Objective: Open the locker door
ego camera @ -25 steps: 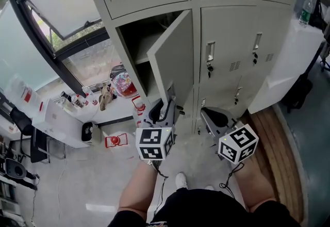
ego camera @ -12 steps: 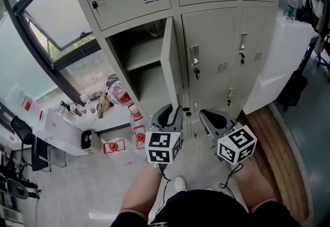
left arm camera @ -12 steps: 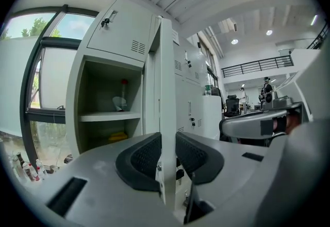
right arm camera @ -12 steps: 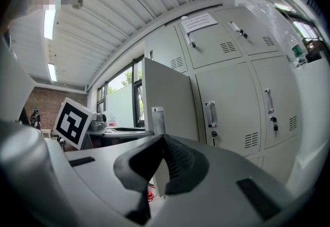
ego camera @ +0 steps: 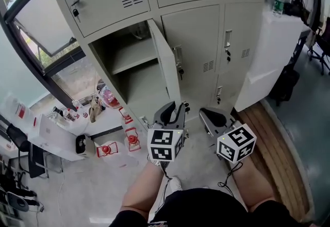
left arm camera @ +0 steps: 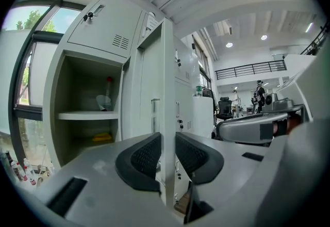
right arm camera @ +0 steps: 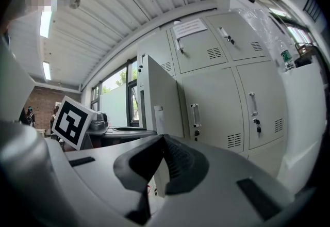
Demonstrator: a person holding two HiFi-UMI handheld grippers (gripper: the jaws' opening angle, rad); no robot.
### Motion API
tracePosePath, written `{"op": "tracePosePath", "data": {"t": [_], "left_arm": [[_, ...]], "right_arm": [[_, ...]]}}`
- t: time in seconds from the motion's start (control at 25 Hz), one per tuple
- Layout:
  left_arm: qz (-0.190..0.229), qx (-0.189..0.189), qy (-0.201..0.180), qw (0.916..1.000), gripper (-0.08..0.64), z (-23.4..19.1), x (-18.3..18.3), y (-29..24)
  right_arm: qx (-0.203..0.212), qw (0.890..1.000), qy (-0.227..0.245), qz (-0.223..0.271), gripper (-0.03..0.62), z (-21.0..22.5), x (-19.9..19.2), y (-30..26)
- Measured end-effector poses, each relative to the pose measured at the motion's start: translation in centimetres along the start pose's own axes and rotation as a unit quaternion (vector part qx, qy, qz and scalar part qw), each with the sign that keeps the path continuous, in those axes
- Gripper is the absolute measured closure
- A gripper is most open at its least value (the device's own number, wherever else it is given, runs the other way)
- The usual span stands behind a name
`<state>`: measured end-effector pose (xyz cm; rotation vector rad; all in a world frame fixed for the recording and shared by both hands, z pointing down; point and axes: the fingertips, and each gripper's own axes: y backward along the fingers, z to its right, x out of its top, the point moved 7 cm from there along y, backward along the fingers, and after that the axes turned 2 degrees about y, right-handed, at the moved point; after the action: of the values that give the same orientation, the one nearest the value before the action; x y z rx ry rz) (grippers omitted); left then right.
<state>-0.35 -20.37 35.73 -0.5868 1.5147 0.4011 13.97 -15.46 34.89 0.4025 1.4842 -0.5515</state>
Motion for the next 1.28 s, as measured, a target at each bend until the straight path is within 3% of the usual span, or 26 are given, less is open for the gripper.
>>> {"op": "tracePosePath", "data": {"t": [0.6,1.28], "left_arm": [[0.005,-0.022,-0.01,0.9997,0.471,3.0,0.3,-3.4],[0.012,0.074,0.001,0.9971,0.469,5.3,-1.3,1.3]], "right_arm": [[-0.016,1.0,-0.003,0.001,0.538,4.0,0.0,1.6],[0.053,0.998,-0.021,-0.009,0.538,2.8,-1.9,3.8]]}}
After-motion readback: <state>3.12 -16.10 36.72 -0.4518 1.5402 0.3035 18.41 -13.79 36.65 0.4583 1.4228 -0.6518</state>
